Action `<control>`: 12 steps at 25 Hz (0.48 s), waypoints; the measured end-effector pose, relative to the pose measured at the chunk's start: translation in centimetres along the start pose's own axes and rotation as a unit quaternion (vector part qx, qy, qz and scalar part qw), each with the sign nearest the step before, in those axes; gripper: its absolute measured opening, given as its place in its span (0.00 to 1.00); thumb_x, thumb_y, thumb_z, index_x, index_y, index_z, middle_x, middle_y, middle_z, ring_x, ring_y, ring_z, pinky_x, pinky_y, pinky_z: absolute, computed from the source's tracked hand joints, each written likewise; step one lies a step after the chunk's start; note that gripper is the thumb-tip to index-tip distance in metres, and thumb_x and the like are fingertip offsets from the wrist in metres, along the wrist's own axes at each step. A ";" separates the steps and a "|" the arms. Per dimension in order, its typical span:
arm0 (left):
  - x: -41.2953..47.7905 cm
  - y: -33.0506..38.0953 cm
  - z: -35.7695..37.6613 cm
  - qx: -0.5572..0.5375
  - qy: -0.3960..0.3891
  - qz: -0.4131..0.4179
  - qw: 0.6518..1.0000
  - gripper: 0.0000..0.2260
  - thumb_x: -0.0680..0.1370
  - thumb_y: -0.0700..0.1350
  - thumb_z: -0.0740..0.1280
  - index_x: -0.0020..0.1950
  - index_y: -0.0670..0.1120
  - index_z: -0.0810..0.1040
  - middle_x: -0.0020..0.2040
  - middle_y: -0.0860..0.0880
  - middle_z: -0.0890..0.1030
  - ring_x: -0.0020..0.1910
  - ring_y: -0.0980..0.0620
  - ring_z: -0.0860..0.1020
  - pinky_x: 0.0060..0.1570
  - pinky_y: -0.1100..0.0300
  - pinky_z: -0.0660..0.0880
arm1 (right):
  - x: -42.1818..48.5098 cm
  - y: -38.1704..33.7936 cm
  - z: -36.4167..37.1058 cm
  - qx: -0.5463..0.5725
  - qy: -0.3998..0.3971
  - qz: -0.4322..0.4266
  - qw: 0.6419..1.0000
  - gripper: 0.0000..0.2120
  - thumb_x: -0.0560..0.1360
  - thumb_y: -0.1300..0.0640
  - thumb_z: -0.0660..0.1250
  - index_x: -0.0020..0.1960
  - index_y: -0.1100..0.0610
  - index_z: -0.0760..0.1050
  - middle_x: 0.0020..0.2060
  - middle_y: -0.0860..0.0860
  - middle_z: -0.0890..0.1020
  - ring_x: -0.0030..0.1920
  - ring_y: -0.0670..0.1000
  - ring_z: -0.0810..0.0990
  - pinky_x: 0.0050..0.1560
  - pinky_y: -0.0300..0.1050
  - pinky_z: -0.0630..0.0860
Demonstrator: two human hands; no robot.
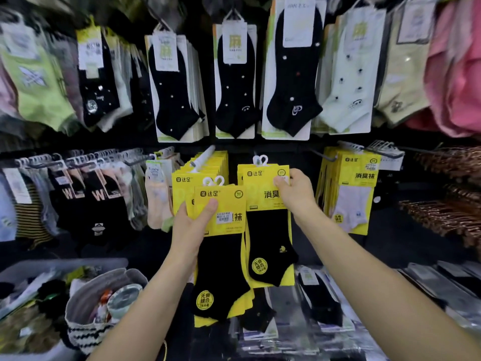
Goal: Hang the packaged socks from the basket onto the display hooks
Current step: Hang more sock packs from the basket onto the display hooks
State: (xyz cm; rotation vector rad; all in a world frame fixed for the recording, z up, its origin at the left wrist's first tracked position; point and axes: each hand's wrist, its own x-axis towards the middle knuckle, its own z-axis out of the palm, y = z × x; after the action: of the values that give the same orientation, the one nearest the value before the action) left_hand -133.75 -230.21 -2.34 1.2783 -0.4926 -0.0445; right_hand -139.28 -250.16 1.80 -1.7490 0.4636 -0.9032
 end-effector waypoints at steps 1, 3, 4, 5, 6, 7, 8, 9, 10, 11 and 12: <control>0.1 0.1 -0.1 -0.001 0.002 0.003 1.000 0.33 0.63 0.59 0.73 0.65 0.48 0.72 0.59 0.50 0.81 0.58 0.49 0.79 0.61 0.45 0.74 | 0.1 -0.1 0.2 -0.006 -0.001 -0.002 1.000 0.03 0.77 0.57 0.62 0.44 0.52 0.71 0.48 0.54 0.79 0.50 0.55 0.79 0.53 0.55 0.78; 0.1 0.4 -0.3 -0.002 0.004 0.007 1.000 0.33 0.62 0.59 0.72 0.65 0.49 0.72 0.58 0.51 0.81 0.58 0.49 0.79 0.60 0.47 0.75 | 0.2 -0.1 0.6 -0.024 -0.005 -0.007 1.000 0.02 0.76 0.57 0.62 0.45 0.53 0.72 0.47 0.53 0.79 0.48 0.54 0.79 0.47 0.51 0.78; 0.2 0.6 -0.4 0.000 0.003 0.008 1.000 0.34 0.62 0.59 0.72 0.65 0.48 0.72 0.59 0.51 0.80 0.58 0.49 0.79 0.60 0.47 0.74 | 0.2 0.1 0.8 -0.034 -0.006 -0.008 0.999 0.01 0.76 0.57 0.62 0.46 0.54 0.72 0.46 0.52 0.79 0.47 0.53 0.79 0.43 0.48 0.77; 0.2 0.8 -0.5 0.001 -0.001 0.009 1.000 0.35 0.62 0.59 0.72 0.66 0.48 0.72 0.59 0.50 0.80 0.58 0.49 0.79 0.61 0.46 0.74 | 0.1 0.3 0.9 -0.044 -0.006 -0.006 0.999 0.02 0.76 0.56 0.62 0.47 0.54 0.73 0.45 0.51 0.79 0.46 0.52 0.78 0.41 0.45 0.76; 0.2 0.9 -0.6 -0.004 -0.009 0.012 1.000 0.35 0.62 0.60 0.72 0.66 0.47 0.72 0.60 0.49 0.80 0.59 0.48 0.78 0.61 0.46 0.74 | -0.1 0.6 1.0 -0.050 -0.002 -0.004 0.999 0.03 0.76 0.55 0.63 0.48 0.54 0.74 0.45 0.50 0.79 0.46 0.51 0.78 0.40 0.44 0.75; 0.2 0.9 -0.6 -0.007 -0.011 0.013 1.000 0.34 0.62 0.59 0.72 0.65 0.48 0.72 0.59 0.50 0.80 0.58 0.48 0.79 0.60 0.46 0.74 | -0.1 0.8 1.0 -0.053 0.002 -0.004 0.999 0.04 0.76 0.54 0.63 0.48 0.53 0.75 0.44 0.49 0.80 0.46 0.50 0.79 0.42 0.45 0.75; 0.2 0.9 -0.7 -0.009 -0.013 0.016 1.000 0.31 0.63 0.58 0.72 0.63 0.50 0.74 0.57 0.50 0.81 0.57 0.48 0.80 0.59 0.47 0.75 | -0.2 1.0 0.9 -0.056 0.006 -0.005 0.998 0.04 0.76 0.53 0.64 0.46 0.52 0.76 0.43 0.48 0.80 0.45 0.49 0.79 0.43 0.45 0.75; 0.1 1.0 -0.8 -0.009 -0.012 0.023 1.000 0.23 0.65 0.55 0.72 0.59 0.55 0.76 0.54 0.52 0.83 0.55 0.50 0.81 0.56 0.48 0.77 | -0.3 1.1 0.7 -0.061 0.008 -0.007 0.998 0.04 0.75 0.52 0.65 0.44 0.51 0.76 0.41 0.47 0.81 0.44 0.48 0.79 0.43 0.44 0.74; 0.1 1.1 -0.9 -0.004 -0.009 0.033 0.999 0.15 0.68 0.52 0.72 0.54 0.61 0.77 0.51 0.55 0.84 0.53 0.52 0.82 0.52 0.51 0.78 | -0.3 1.1 0.4 -0.069 0.008 -0.009 0.998 0.04 0.75 0.51 0.66 0.42 0.51 0.76 0.40 0.46 0.80 0.42 0.46 0.78 0.41 0.42 0.73; 0.1 1.2 -1.1 0.008 -0.003 0.044 0.999 0.12 0.71 0.49 0.72 0.48 0.66 0.78 0.47 0.57 0.84 0.50 0.54 0.82 0.49 0.53 0.78 | -0.3 1.1 0.0 -0.078 0.004 -0.009 0.997 0.05 0.74 0.50 0.67 0.44 0.52 0.76 0.39 0.45 0.80 0.41 0.45 0.78 0.40 0.41 0.72; 0.2 1.4 -1.4 0.018 0.000 0.054 0.998 0.13 0.73 0.47 0.70 0.44 0.68 0.78 0.46 0.58 0.84 0.48 0.56 0.83 0.47 0.55 0.79 | -0.4 1.1 -0.3 -0.086 0.000 -0.009 0.996 0.08 0.73 0.50 0.68 0.48 0.54 0.76 0.39 0.44 0.79 0.41 0.44 0.77 0.39 0.39 0.71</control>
State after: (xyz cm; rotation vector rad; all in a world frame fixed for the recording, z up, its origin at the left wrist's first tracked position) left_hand -133.42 -228.60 -1.28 1.2842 -0.5648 0.0551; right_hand -139.61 -250.47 0.66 -1.9116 0.5407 -0.8977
